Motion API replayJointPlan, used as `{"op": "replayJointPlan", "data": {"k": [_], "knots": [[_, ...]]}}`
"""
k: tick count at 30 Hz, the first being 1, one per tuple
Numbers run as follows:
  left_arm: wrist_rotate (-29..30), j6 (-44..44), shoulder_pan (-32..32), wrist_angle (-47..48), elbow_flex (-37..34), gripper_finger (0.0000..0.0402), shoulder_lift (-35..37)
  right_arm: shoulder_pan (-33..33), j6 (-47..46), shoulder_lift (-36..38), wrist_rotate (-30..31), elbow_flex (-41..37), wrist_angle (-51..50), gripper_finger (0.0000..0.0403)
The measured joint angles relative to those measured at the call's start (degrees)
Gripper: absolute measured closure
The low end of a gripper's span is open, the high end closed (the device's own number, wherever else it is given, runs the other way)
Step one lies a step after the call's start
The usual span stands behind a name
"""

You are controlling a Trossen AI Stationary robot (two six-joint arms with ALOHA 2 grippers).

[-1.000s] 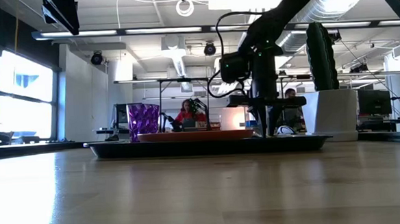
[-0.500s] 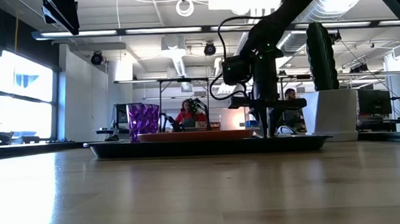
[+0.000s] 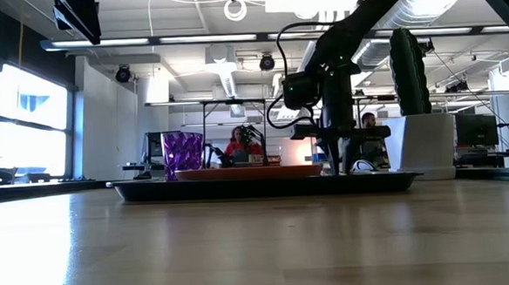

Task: Pick and place plate/cup/fork/spoon on tray
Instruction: Put the orange spoon on the right side of the orange plate, then return to Home Position

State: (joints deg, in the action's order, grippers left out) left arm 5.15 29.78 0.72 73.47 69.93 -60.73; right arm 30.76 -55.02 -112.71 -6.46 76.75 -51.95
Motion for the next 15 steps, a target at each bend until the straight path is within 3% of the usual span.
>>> {"op": "replayJointPlan", "data": {"k": [15], "knots": [[-0.02, -1.47, 0.01, 0.0, 0.0, 0.0316, -0.02, 0.13, -0.46, 0.24, -0.04, 0.0, -0.12, 0.0334]]}}
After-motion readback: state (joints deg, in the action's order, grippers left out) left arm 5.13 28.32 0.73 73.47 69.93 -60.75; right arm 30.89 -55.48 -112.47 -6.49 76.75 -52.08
